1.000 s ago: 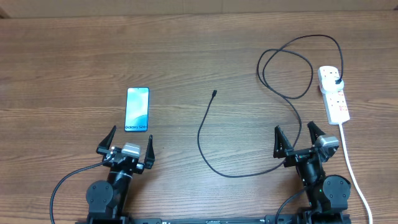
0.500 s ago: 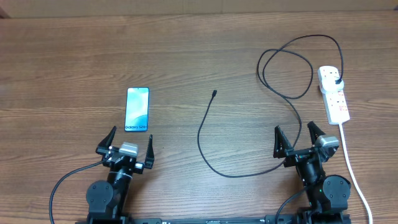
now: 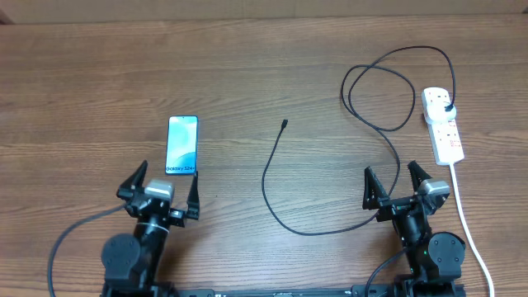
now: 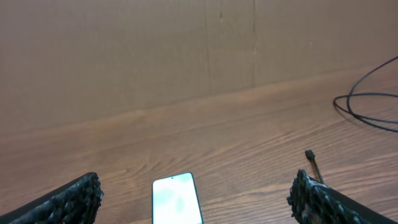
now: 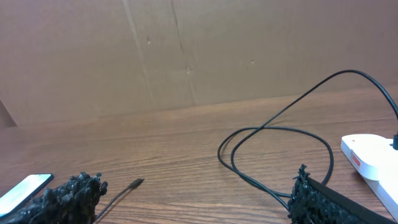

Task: Plug charger to phone and switch on socket
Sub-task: 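Move the left gripper over the phone and lower toward it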

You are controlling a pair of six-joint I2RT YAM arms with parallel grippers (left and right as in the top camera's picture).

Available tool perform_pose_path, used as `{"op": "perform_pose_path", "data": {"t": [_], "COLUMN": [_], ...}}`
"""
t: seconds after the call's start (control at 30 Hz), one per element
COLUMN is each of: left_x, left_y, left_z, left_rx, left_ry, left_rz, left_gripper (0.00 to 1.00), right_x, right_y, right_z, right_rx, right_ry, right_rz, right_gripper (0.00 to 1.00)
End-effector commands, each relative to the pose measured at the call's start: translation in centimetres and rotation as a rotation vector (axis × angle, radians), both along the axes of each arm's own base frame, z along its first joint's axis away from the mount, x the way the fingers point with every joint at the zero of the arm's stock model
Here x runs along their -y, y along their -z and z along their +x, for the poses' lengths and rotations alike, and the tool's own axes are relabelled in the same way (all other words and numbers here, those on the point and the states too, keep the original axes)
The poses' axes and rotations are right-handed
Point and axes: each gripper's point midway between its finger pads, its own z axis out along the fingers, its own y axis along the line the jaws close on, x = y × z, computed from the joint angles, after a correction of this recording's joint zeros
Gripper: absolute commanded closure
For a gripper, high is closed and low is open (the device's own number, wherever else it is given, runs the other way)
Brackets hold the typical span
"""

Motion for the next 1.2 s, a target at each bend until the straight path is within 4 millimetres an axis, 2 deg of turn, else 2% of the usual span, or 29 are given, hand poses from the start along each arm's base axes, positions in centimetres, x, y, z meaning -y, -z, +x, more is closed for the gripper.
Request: {"op": "perform_pose_path", "data": {"t": [0.0,0.3,0.6,0.93,1.17], "left_x": [0.1,0.6,0.8,2.4,2.5], "left_y": [-2.8,-5.8,-6.8,-5.8,-2.8], "left_z": [0.4,3.1,6.3,9.9,11.4], "left_rx": [-0.005,-0.21,-0.501,-0.864,-1.017], "left_ry": [0.004,0.026,0.029,0.098,0.096], "left_rz": [-0.019,-0.016,-0.01,-0.044,-0.049], "left_gripper": [0.0,0.0,0.01,0.01,0.0], "right_x": [0.1,0.1,0.1,0.1,0.1], "right_y": [0.2,0.2,0.2,0.2,0.2], "right_z": [0.0,0.0,0.0,0.0,0.0], "right_rx": [0.005,0.004,0.004,0.004,0.005], "right_ry": [0.008,0.008,0.008,0.008,0.008], "right_rz": [-0.004,-0.004,-0.004,-0.004,-0.004], "right_gripper": [0.0,0.0,0.0,0.0,0.0]}}
